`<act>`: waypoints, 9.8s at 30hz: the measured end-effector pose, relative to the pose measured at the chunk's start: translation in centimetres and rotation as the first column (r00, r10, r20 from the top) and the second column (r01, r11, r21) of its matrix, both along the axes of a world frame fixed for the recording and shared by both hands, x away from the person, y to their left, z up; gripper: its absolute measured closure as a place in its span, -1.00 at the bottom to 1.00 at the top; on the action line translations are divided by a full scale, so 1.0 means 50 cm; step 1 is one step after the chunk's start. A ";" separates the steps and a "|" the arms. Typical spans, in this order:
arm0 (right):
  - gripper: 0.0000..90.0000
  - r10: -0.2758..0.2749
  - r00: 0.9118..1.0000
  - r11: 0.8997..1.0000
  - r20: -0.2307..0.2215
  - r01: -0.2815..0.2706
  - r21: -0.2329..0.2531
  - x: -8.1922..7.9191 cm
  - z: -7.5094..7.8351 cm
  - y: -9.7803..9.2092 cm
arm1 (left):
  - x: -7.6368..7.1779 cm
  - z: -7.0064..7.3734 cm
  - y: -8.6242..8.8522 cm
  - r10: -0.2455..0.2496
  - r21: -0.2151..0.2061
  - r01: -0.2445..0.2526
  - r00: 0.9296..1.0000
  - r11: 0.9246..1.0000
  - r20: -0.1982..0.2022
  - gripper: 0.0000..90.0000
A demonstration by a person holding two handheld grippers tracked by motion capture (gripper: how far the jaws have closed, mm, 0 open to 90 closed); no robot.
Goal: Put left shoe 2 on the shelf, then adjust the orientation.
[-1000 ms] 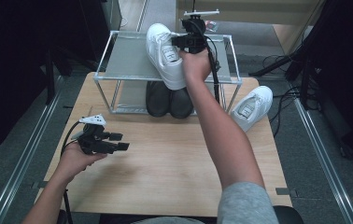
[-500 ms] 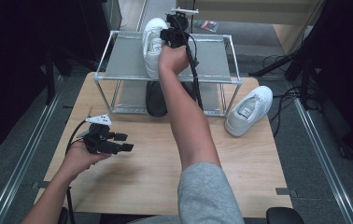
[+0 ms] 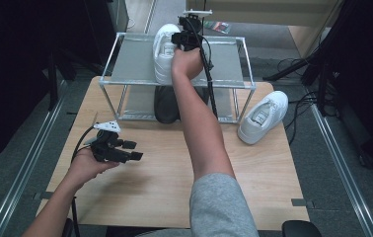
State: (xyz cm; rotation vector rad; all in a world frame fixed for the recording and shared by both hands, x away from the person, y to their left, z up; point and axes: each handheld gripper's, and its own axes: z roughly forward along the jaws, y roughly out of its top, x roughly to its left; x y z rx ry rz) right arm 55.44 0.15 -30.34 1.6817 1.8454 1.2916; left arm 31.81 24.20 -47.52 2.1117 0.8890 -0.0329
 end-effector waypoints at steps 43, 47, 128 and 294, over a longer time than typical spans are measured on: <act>0.47 0.428 0.897 0.902 0.108 -0.418 -0.106 -0.191 0.036 -0.149 | -0.001 0.012 -0.014 -0.023 0.010 0.022 1.000 1.000 0.007 -0.15; 0.41 0.443 0.891 0.896 0.105 -0.435 -0.087 -0.206 0.028 -0.158 | 0.000 0.011 -0.019 -0.027 0.017 0.027 1.000 0.999 0.005 -0.15; 0.31 0.446 0.895 0.891 -0.021 -0.446 -0.089 -0.344 -0.284 -0.481 | -0.009 0.005 -0.051 -0.059 0.067 0.058 0.998 0.996 0.011 -0.17; 1.00 0.574 0.812 0.811 -0.101 -0.581 -0.061 -0.558 -0.290 -0.395 | 0.015 0.010 -0.237 -0.189 0.008 0.189 0.982 0.982 0.022 1.00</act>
